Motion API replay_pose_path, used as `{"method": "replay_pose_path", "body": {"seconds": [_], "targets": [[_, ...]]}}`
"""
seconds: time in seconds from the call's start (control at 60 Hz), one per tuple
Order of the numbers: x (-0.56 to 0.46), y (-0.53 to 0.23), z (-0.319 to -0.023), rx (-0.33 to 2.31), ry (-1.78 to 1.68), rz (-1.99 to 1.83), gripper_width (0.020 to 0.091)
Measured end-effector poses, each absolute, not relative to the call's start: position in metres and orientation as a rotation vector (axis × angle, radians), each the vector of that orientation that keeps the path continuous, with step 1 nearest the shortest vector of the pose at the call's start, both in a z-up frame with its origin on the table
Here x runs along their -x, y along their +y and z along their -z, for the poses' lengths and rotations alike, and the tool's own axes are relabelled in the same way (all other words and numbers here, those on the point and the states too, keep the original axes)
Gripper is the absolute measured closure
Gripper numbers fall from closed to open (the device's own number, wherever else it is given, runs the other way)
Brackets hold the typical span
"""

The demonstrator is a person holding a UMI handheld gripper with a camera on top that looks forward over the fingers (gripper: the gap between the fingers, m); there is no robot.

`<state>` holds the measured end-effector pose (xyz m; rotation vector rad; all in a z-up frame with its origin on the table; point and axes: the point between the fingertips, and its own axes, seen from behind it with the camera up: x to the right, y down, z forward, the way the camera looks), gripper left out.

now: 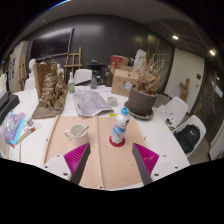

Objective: Pour water

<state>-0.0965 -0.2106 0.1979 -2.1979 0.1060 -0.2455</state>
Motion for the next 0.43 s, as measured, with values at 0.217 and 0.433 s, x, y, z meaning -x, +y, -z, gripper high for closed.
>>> {"method": "replay_pose_path", "body": {"seconds": [0.217,0.433], "targets": [[0.132,-0.251,-0.216,2.198,0.06,0.245,0.0247],[0.126,-0.257,-0.219,2.198,0.071,0.294,0.0248]]}}
